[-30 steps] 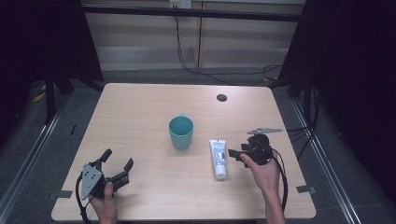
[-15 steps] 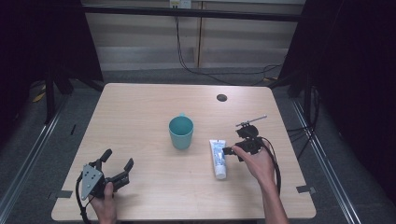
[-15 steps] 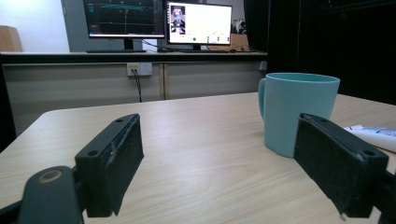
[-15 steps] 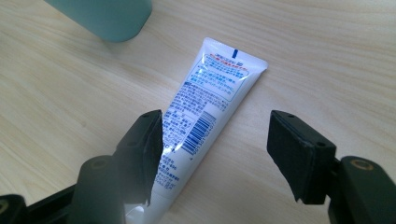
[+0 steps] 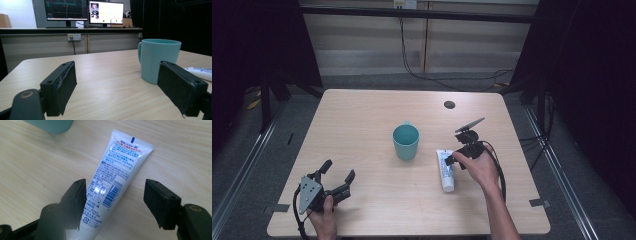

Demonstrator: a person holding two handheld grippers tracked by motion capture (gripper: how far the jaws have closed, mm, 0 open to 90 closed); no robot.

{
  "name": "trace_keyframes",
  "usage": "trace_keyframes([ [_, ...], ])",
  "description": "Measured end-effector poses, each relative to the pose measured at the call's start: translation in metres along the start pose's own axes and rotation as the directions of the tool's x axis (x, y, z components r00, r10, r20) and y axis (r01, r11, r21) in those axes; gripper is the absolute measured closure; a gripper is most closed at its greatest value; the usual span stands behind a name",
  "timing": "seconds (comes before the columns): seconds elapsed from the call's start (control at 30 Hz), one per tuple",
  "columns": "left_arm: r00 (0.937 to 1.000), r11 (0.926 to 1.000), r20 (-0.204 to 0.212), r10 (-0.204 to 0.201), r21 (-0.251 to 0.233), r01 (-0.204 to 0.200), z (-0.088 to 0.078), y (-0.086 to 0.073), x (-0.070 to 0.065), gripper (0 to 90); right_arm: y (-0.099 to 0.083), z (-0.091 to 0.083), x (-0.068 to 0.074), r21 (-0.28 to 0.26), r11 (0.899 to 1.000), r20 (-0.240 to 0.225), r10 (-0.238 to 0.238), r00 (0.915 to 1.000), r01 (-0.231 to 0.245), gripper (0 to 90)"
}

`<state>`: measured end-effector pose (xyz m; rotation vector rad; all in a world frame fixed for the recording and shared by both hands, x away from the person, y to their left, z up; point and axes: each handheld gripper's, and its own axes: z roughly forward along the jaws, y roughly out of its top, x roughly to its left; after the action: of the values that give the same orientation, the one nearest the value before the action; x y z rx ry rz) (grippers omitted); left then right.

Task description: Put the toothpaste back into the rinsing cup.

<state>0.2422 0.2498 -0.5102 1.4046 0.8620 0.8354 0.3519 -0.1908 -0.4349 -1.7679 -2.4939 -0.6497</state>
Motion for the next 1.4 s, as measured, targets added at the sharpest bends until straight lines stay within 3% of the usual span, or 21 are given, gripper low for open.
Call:
trace_keyframes([
  [0.47,1.0,1.0,0.0,0.0,0.0,0.0,0.0,0.0,0.0,15.9,0.019,0.015,0.002,0.084,0.995,0.03,0.059,0.9978,-0.062,39.6],
  [0.77,1.0,1.0,0.0,0.0,0.0,0.0,0.0,0.0,0.0,15.9,0.026,0.031,0.008,0.157,0.985,0.036,0.067,0.9971,-0.072,40.1],
  [0.83,1.0,1.0,0.0,-0.001,0.0,0.001,0.0,0.0,0.0,15.9,0.028,0.035,0.009,0.169,0.983,0.059,0.062,0.9964,-0.071,39.0],
  [1.4,1.0,1.0,0.002,-0.001,0.0,0.001,0.0,0.0,0.0,15.9,0.036,0.047,0.011,0.22,0.972,0.104,0.062,0.9927,-0.084,34.3],
])
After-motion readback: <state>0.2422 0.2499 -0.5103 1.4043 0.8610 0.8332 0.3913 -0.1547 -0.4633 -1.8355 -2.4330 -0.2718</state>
